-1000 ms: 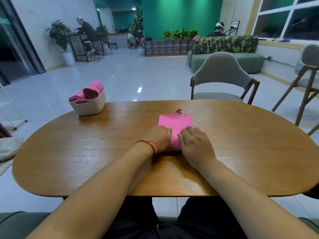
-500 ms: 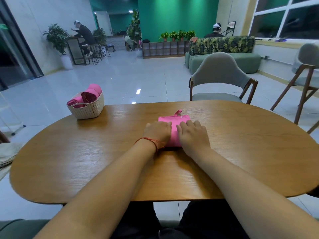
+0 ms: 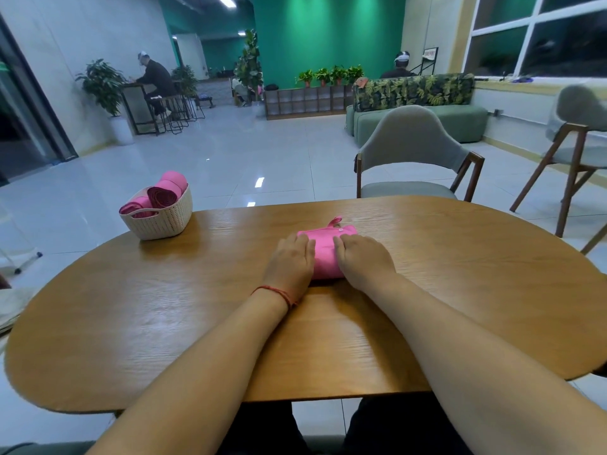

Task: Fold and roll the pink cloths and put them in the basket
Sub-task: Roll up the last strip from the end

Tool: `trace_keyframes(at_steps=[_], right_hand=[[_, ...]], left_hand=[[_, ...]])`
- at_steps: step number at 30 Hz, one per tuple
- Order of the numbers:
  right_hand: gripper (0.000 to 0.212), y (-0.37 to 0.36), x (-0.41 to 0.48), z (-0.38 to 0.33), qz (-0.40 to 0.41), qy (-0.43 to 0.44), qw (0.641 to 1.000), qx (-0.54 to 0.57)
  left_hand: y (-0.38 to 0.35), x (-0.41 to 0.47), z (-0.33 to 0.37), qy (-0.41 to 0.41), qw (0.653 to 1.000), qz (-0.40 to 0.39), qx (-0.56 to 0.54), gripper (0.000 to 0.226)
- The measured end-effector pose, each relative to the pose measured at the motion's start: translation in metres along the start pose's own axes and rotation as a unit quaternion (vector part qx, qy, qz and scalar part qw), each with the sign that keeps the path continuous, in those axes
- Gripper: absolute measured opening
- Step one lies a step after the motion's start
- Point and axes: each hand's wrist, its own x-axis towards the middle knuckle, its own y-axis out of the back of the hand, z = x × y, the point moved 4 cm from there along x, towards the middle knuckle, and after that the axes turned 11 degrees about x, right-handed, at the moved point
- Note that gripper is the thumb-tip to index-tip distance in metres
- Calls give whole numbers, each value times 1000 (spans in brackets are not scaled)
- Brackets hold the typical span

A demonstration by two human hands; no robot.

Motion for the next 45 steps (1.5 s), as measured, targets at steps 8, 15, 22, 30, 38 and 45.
trace_keyframes(at_steps=[8, 15, 22, 30, 38, 45], right_hand=[[48, 11, -23, -7, -55, -27, 998, 7], [34, 26, -101, -34, 93, 133, 979, -122], [43, 32, -82, -33, 40, 36, 999, -7], [50, 28, -50, -26, -97, -46, 994, -1], [39, 24, -87, -35, 100, 122, 985, -74], [40, 25, -83, -36, 139, 119, 981, -65]], left_hand=[[18, -5, 10, -16, 997, -80, 17, 50], [29, -30, 13, -34, 987, -150, 45, 48], [26, -23, 10, 16, 971, -236, 45, 50], [29, -75, 26, -109, 977, -71, 166, 46], [35, -47, 28, -47, 993, -75, 72, 44], [29, -25, 20, -18, 980, -192, 38, 48]])
